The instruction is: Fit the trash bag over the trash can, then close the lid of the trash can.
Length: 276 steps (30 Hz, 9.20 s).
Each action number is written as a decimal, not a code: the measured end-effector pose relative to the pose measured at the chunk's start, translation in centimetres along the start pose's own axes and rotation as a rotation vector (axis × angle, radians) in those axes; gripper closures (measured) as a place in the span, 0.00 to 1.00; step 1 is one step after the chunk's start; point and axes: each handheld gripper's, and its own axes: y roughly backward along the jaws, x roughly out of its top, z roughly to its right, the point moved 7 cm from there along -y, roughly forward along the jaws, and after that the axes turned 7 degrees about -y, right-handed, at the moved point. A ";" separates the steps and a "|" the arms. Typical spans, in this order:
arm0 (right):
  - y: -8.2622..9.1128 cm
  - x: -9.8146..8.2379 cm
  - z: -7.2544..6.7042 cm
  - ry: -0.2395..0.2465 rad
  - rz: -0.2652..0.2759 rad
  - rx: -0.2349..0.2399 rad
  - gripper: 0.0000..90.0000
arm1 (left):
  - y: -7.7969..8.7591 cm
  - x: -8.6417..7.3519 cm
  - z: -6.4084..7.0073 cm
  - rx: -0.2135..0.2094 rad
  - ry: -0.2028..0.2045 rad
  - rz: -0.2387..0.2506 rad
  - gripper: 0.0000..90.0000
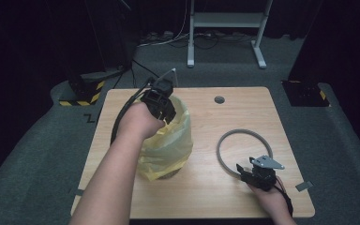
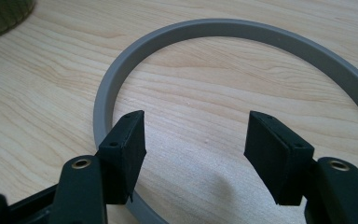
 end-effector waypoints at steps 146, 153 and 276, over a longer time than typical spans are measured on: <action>-2.4 2.7 2.3 -0.056 -0.227 -0.069 0.49 | -24.9 -13.4 -4.4 0.067 0.101 0.562 0.20; -3.4 2.9 3.2 -0.072 -0.412 -0.077 0.44 | -25.0 -13.4 -4.4 0.065 0.097 0.561 0.19; 4.8 11.0 10.0 -0.527 -0.704 0.100 0.94 | -23.8 -15.2 -6.6 0.002 0.126 0.582 0.17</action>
